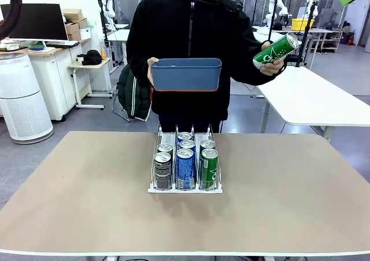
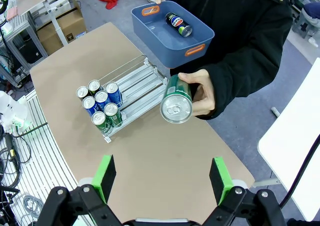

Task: Fill the beverage cans into the dispenser.
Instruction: Pick up the Sprite handed by the human.

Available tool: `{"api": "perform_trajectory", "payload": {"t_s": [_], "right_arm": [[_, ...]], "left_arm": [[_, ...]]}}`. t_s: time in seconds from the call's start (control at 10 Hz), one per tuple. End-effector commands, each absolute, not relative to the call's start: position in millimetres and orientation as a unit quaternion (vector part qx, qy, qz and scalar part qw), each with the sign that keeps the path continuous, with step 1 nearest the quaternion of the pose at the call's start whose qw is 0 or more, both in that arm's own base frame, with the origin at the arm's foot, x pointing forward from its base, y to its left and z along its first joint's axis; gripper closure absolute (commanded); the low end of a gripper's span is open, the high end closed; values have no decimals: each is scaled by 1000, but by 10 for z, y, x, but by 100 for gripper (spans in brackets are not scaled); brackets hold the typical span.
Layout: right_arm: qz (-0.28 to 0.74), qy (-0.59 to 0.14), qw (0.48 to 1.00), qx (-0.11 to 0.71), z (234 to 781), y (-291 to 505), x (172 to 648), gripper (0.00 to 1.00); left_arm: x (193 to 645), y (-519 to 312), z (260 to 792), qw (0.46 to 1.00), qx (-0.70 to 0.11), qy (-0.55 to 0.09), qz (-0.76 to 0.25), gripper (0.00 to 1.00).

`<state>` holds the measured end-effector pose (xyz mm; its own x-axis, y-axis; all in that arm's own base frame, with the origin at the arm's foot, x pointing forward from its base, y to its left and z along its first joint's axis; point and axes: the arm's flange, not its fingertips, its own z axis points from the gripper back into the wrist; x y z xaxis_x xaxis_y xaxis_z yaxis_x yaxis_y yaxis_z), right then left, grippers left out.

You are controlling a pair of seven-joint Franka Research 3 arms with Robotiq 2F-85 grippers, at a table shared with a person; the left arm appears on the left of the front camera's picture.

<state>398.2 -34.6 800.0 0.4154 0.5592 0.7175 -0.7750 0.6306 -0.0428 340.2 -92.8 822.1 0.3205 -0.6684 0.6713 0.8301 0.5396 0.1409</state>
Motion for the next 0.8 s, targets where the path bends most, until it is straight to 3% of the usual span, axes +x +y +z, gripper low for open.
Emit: {"api": "perform_trajectory", "payload": {"t_s": [0.0,0.7], "right_arm": [[404,-360,828,149,7997,-336,3973,0],[404,-360,828,149,7997,-336,3973,0]], "left_arm": [[3402,-921,8225,804,-115,-353,-464,0],[3402,-921,8225,804,-115,-353,-464,0]]}}
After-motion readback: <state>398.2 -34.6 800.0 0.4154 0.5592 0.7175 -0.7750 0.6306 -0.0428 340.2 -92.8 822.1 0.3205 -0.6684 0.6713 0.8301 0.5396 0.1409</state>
